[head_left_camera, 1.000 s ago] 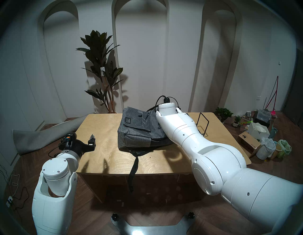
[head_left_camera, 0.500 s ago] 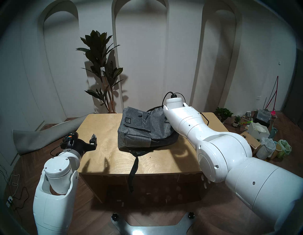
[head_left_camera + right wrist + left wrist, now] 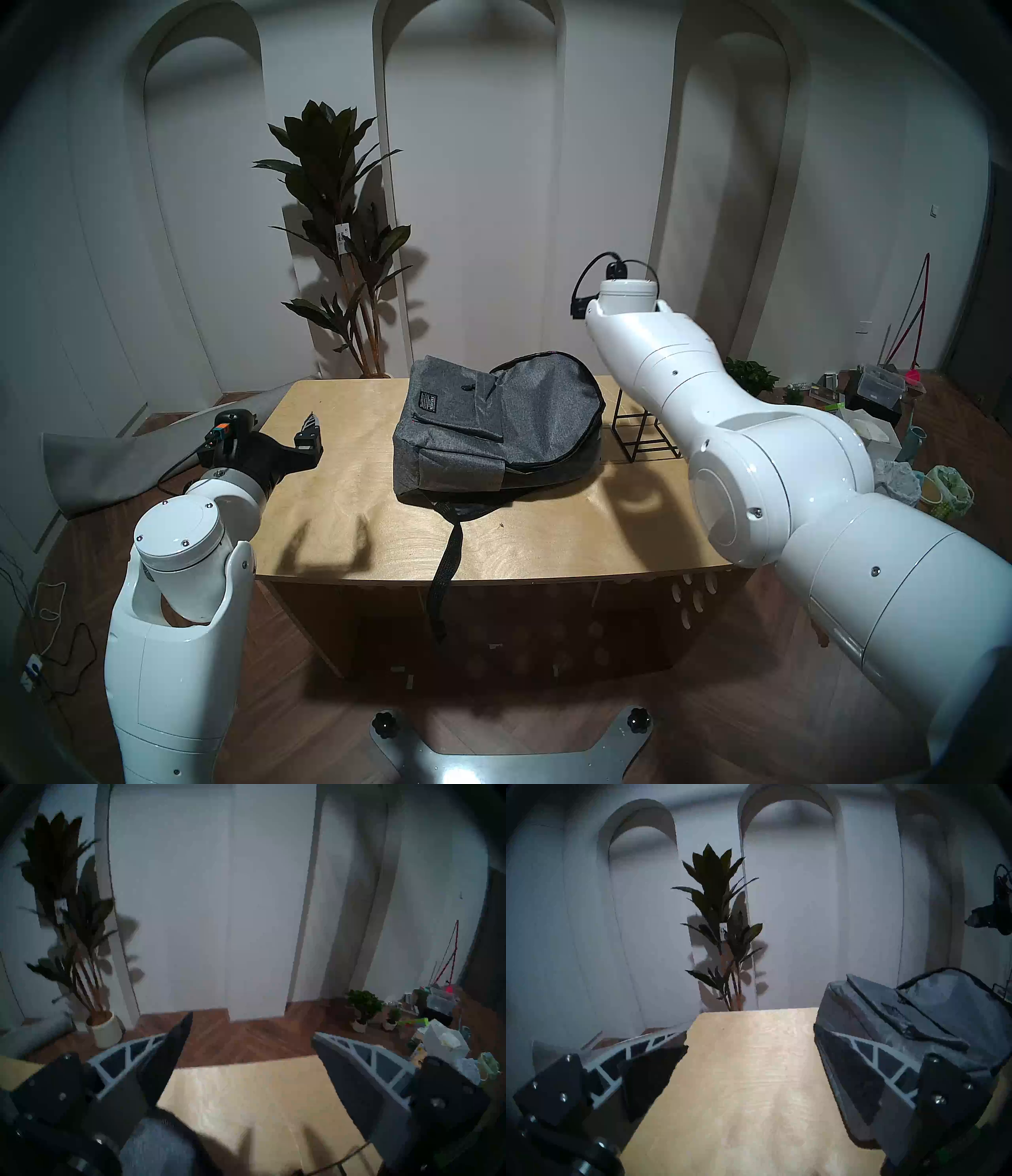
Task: Put the book into the bag and close the bag
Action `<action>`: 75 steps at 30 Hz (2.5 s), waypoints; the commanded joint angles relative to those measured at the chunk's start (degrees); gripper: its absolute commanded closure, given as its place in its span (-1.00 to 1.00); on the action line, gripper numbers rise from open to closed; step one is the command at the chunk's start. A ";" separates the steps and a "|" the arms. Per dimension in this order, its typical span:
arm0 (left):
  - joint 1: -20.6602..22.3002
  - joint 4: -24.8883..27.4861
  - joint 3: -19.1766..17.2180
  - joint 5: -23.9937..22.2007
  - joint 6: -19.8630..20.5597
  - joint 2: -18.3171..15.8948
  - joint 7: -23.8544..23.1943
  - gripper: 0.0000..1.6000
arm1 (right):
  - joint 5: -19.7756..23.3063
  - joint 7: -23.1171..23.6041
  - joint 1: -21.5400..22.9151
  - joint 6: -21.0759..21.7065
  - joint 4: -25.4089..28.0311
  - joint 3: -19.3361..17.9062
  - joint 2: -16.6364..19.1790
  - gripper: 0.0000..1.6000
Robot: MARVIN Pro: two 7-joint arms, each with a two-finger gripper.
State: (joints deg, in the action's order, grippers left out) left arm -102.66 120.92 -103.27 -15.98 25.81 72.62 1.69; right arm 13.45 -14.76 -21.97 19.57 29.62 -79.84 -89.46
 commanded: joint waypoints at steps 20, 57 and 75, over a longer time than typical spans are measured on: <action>11.38 -3.18 4.73 -3.75 -3.65 -0.48 -3.59 -1.00 | 6.62 13.05 -10.27 -5.36 6.23 -8.10 10.08 -1.00; 23.00 -15.71 11.66 -6.14 -7.46 2.18 -4.95 -1.00 | 13.75 33.74 -21.74 -8.26 19.59 -10.37 8.57 -1.00; 27.04 -24.15 12.99 -4.36 -11.31 2.72 -4.68 -1.00 | 15.88 42.10 -30.31 -10.73 29.81 -11.23 9.44 -1.00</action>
State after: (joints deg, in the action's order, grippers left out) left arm -79.09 97.30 -90.22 -21.30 16.74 75.55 -3.29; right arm 28.45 24.61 -50.11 10.23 54.73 -90.83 -80.36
